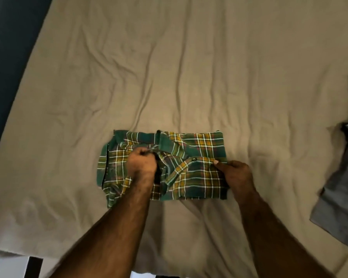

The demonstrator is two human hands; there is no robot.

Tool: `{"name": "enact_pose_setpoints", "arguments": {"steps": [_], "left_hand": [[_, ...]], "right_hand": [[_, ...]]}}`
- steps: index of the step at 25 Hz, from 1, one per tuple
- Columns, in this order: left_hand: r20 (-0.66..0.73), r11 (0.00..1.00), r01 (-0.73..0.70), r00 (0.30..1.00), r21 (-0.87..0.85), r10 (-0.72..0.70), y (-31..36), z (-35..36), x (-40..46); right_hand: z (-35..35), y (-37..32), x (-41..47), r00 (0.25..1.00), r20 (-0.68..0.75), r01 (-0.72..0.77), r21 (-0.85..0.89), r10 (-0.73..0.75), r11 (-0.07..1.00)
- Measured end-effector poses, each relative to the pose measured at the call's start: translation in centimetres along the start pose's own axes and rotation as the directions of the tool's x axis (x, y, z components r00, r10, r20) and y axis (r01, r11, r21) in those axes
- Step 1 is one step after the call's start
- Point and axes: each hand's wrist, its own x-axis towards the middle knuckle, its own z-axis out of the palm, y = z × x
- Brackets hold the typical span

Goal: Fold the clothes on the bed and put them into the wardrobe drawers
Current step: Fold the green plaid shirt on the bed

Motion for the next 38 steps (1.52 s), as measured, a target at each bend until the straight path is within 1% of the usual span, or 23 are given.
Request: {"name": "enact_pose_setpoints", "arguments": {"steps": [1,3,4,5,6,7,8,9,11,13,15,17,20,21,23,25,28,29,30,32,34,36,38], "left_hand": [[-0.038,0.997,-0.055,0.998,0.049,0.057,-0.7,-0.8,0.1],[0.011,0.935,-0.340,0.940,0.102,0.340,-2.5,-2.0,-0.2],[0.054,0.867,-0.490,0.872,0.086,0.487,-3.5,-2.4,-0.3],[0.081,0.814,-0.575,0.818,0.084,0.569,-3.7,-2.9,-0.5],[0.075,0.781,-0.620,0.785,0.077,0.616,-4.0,-3.2,0.0],[0.060,0.786,-0.611,0.791,0.093,0.608,-3.5,-3.3,-0.1],[0.054,0.798,-0.593,0.805,0.112,0.591,-3.5,-3.1,0.0],[0.098,0.823,-0.548,0.837,0.150,0.539,-3.0,-2.8,-0.2],[0.294,0.904,-0.406,0.887,0.136,0.355,-2.6,-2.0,-0.1],[0.455,0.984,-0.171,0.874,-0.045,0.173,-2.3,-1.3,-0.2],[0.467,0.983,-0.112,0.868,-0.146,0.169,-2.4,-0.6,0.2],[0.461,0.975,-0.116,0.866,-0.191,0.193,-2.3,-0.5,-0.1],[0.569,0.987,0.043,0.820,-0.154,0.053,-1.2,-1.2,-0.2],[0.630,0.982,0.119,0.777,-0.144,-0.002,-0.6,-1.8,-0.2],[0.701,0.974,0.084,0.707,-0.209,0.089,-0.8,-2.1,0.5],[0.606,0.977,-0.138,0.767,-0.163,0.209,-1.7,-1.9,1.1],[0.233,0.944,-0.257,0.950,0.209,0.207,-3.1,-2.2,1.7],[0.123,0.895,-0.343,0.939,0.286,0.321,-2.9,-2.4,1.4],[0.089,0.831,-0.481,0.875,0.280,0.476,-2.6,-2.4,0.6],[0.265,0.688,-0.722,0.679,0.070,0.685,-1.6,-1.4,-1.5],[0.555,0.723,-0.688,0.578,-0.063,0.598,0.0,-0.2,-4.2],[0.689,0.836,-0.549,0.615,0.024,0.384,1.5,-0.7,-5.5],[0.718,0.965,-0.263,0.672,0.001,0.182,3.6,-2.2,-6.1]], "right_hand": [[0.1,-0.4,0.2,1.000,-0.006,-0.031,-0.044,0.031,0.999],[0.1,-0.8,-0.1,0.997,-0.057,-0.059,-0.157,0.050,0.986],[0.3,-0.9,-0.5,0.990,-0.137,0.010,-0.245,-0.045,0.970],[0.7,-0.9,-0.9,0.941,-0.211,0.174,-0.367,-0.264,0.914],[1.6,-0.7,-1.4,0.824,-0.205,0.376,-0.498,-0.528,0.781],[2.3,-0.9,-2.2,0.683,-0.085,0.560,-0.577,-0.726,0.595],[3.4,-1.3,-3.1,0.587,0.111,0.693,-0.580,-0.802,0.427],[4.4,-1.9,-3.8,0.552,0.308,0.758,-0.572,-0.775,0.312],[7.3,-2.6,-4.6,0.584,0.558,0.748,-0.652,-0.590,0.124],[8.4,-3.1,-4.1,0.620,0.567,0.704,-0.707,-0.542,0.066],[8.3,-2.9,-3.5,0.567,0.501,0.769,-0.606,-0.654,0.203],[7.8,-2.1,-3.0,0.521,0.393,0.845,-0.361,-0.758,0.394],[8.3,-2.1,-3.6,0.635,0.256,0.762,-0.054,-0.729,0.645],[8.9,-2.4,-3.9,0.649,0.244,0.751,-0.052,-0.721,0.659],[10.0,-3.0,-3.6,0.623,0.237,0.783,-0.185,-0.746,0.594],[10.3,-2.8,-3.5,0.634,0.164,0.754,-0.347,-0.755,0.558],[7.9,-1.3,-3.3,0.650,-0.209,0.509,-0.594,-0.731,0.623],[6.7,-0.5,-3.0,0.691,-0.310,0.399,-0.589,-0.653,0.702],[5.2,0.1,-2.3,0.779,-0.356,0.296,-0.517,-0.517,0.803],[2.8,0.5,-0.9,0.956,-0.258,0.072,-0.249,-0.138,0.966],[0.9,-0.2,-0.4,0.996,-0.052,-0.072,-0.083,0.068,0.994],[0.8,-1.1,-1.3,0.999,0.042,-0.009,-0.030,0.011,1.000],[1.6,-2.4,-3.4,0.986,0.028,0.166,-0.067,-0.165,0.984]]}}
